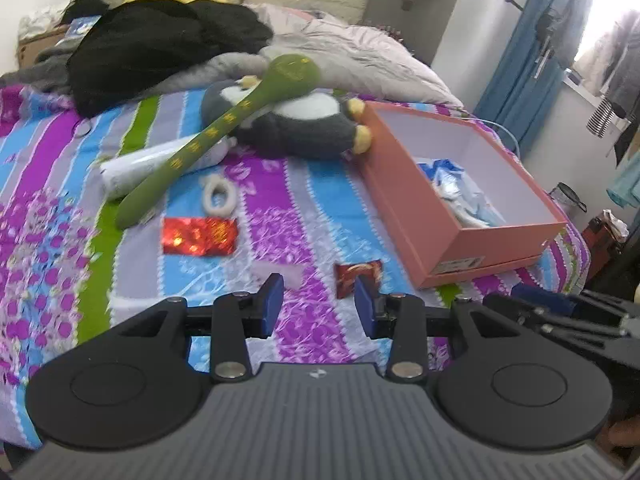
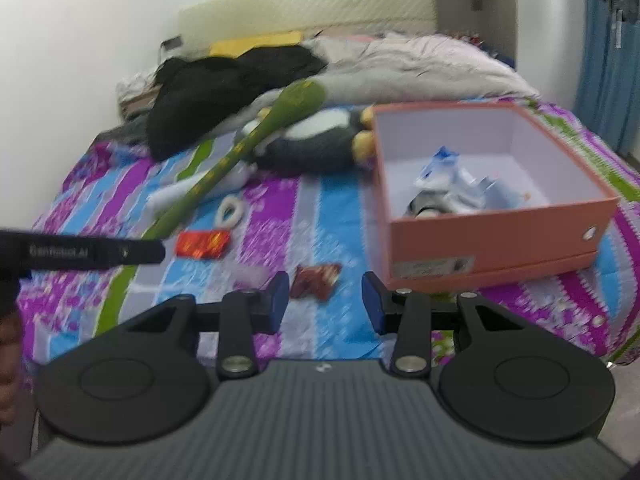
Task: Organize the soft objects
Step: 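Move right gripper down onto the brown candy wrapper on the sheet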
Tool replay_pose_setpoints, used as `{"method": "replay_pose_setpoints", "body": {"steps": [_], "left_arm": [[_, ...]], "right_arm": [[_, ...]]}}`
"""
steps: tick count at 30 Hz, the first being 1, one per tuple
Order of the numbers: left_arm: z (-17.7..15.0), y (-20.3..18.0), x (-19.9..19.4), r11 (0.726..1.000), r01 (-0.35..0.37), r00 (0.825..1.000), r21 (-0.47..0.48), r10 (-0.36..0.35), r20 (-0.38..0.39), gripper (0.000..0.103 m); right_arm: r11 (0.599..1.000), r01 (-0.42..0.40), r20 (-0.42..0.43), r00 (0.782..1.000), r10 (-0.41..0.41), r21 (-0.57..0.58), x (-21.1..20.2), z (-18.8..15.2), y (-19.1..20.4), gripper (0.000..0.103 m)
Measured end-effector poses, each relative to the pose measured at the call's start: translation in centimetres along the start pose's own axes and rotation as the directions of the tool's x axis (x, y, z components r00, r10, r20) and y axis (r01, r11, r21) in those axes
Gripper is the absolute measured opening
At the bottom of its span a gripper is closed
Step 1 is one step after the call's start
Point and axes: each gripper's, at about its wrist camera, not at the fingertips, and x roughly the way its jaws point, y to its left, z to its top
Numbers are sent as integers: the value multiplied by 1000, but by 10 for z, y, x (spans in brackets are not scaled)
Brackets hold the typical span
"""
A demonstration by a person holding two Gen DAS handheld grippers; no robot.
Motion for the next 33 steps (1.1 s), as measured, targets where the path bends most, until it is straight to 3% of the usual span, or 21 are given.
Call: {"method": "replay_pose_setpoints", "body": {"steps": [3,7,24,33], "left_arm": [[-6,12,2,1000,-13,1000,-18,13,-17,45],[-10,26,11,999,-19,999,-43,17,-34,53],[1,41,96,998,-12,988,-63,2,-152,53],[6,48,143,995,0,973,-99,-23,-229,53]], "right_arm": [[1000,4,-29,1000,-4,-8,10,-9,7,43],[1000,-7,-38,999,6,-19,17,-14,11,43],[997,-14,-116,993,5,-73,72,-20,15,43],[993,-13,-183,983,-8,-114,112,-22,21,43]]}}
